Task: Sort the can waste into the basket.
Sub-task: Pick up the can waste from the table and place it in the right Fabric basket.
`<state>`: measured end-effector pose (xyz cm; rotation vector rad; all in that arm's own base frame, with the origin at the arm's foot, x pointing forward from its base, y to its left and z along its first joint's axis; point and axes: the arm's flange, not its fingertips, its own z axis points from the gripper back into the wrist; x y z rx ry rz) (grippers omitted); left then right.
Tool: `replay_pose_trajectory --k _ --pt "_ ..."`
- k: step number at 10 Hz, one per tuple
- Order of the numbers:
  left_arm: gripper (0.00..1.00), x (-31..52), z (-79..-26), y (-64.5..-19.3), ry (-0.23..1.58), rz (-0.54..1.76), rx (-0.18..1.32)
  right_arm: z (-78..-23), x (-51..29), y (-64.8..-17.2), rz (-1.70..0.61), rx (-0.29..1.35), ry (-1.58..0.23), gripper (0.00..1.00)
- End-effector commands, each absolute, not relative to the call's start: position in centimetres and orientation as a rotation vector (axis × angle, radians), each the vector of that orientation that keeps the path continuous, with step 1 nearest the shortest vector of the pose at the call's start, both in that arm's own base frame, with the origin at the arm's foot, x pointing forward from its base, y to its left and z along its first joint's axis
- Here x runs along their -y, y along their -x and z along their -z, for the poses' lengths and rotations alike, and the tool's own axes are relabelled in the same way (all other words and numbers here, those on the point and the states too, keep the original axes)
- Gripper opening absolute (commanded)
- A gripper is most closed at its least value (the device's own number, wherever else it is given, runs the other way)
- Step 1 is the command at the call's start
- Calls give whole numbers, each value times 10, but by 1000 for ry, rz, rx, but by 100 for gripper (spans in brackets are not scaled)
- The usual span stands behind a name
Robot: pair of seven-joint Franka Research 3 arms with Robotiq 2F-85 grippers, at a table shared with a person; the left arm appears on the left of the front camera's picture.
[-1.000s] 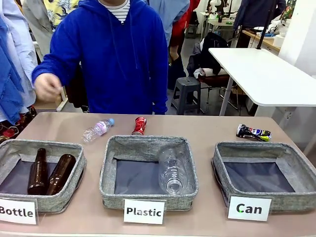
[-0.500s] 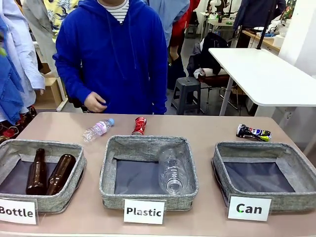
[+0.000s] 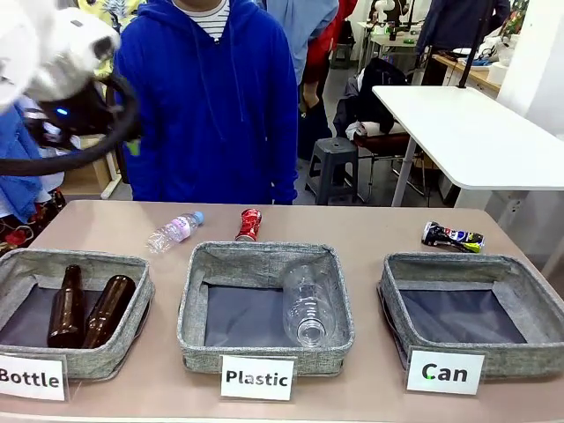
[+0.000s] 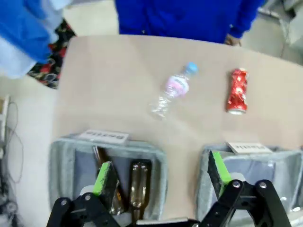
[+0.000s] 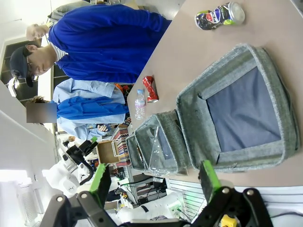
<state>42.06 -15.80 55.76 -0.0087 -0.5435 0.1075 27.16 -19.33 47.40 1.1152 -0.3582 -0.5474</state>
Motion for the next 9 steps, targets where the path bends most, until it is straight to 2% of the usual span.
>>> replay_pose_trajectory --k 1,4,6,7,8,9 --pt "100 181 -546 -451 49 31 490 -474 194 -273 528 384 -1135 100" --pt "100 241 -497 -485 198 211 356 -474 194 -273 528 384 -1135 100" --pt "100 267 -475 -502 254 240 286 -474 194 -273 528 384 -1135 100" --pt "100 276 -471 -503 246 257 273 -474 194 -273 528 384 -1135 100" --pt "100 280 -474 -499 168 157 262 -474 194 -273 528 384 -1135 100" --pt "100 284 -460 -498 238 237 301 -474 194 -273 528 384 -1135 100"
